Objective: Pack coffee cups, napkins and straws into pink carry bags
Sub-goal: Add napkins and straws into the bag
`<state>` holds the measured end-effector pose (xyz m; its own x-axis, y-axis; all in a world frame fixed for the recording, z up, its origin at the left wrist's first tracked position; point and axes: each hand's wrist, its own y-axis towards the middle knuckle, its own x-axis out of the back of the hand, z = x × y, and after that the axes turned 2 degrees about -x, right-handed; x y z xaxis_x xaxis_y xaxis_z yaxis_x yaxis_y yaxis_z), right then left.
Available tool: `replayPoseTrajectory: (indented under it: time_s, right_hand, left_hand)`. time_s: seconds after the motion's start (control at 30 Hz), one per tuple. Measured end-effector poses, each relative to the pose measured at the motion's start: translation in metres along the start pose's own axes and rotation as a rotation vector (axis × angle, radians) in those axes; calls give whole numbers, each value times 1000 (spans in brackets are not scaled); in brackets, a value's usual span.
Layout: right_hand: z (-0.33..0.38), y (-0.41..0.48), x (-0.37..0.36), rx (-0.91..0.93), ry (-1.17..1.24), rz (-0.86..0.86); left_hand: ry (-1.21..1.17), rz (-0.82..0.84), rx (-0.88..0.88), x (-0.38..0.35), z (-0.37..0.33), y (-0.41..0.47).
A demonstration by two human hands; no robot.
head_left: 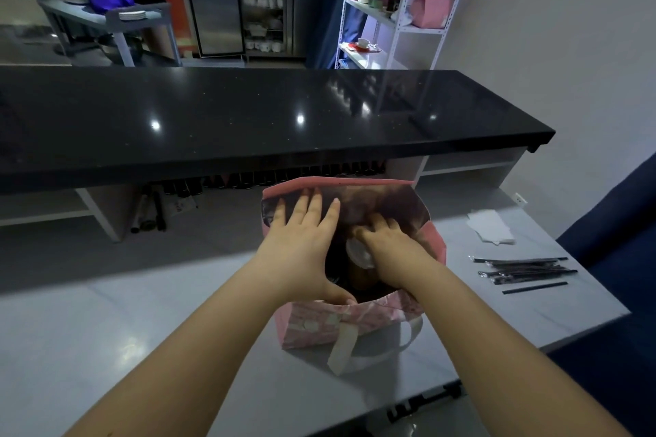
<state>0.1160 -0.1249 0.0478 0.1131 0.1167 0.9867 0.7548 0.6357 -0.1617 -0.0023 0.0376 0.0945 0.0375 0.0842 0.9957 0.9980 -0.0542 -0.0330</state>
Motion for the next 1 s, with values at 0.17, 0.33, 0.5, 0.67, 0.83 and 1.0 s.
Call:
replayPoseTrajectory:
  time_s: [0.17,0.33,0.5,0.67,0.83,1.0]
  right_hand:
    - [0,-3,-19,35,57,185]
    - [-4,-8,-42,107,-25,210]
    - [1,-13,-6,109,87,227]
    - [-11,-37,69,123,344,-279]
    - [-39,-68,81,58,296,-560]
    - [-95,-90,57,-45,326,-561]
  left_hand:
    - [1,6,18,0,-2,1]
    - [5,-3,37,0,-8,2]
    - [-41,-92,61,8,-14,1]
    - [-110,-319,76,29,-22,10]
    - [-172,-334,47,37,-66,36]
    - [-149,-302,38,25,-125,77]
